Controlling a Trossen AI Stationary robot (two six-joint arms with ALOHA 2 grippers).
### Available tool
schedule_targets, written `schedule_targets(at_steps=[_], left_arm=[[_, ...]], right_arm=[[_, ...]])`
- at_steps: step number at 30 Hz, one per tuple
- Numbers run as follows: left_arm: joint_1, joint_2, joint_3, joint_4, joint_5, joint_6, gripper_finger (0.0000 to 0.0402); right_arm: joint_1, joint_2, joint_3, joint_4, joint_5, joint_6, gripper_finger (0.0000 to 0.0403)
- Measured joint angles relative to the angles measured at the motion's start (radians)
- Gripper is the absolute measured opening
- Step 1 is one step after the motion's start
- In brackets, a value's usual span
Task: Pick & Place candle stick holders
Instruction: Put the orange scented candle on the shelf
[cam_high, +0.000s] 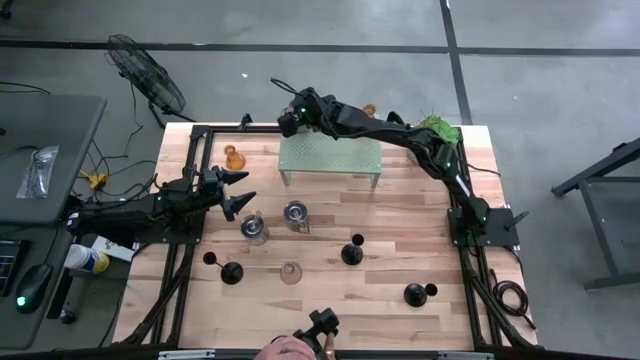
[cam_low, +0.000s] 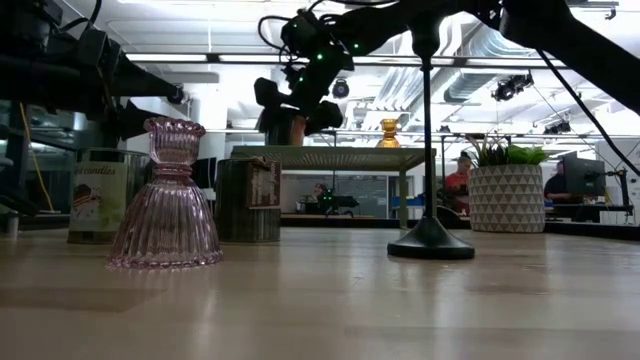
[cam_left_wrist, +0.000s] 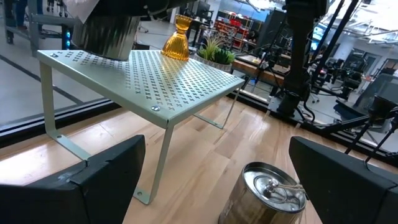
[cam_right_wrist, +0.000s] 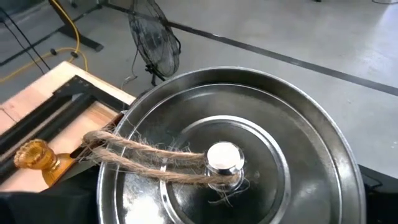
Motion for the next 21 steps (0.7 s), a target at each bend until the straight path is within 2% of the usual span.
schedule_targets(at_steps=[16, 21], left_arm=[[0.0, 0.0, 0.0, 0.0, 0.0, 0.0, 0.0391], [0.0, 0.0, 0.0, 0.0, 0.0, 0.0, 0.0391]], right_arm=[[-0.004, 0.014, 0.002, -0.052, -0.019, 0.001, 0.0347], [-0.004, 0.014, 0.002, -0.054, -0.022, -0.001, 0.0359]])
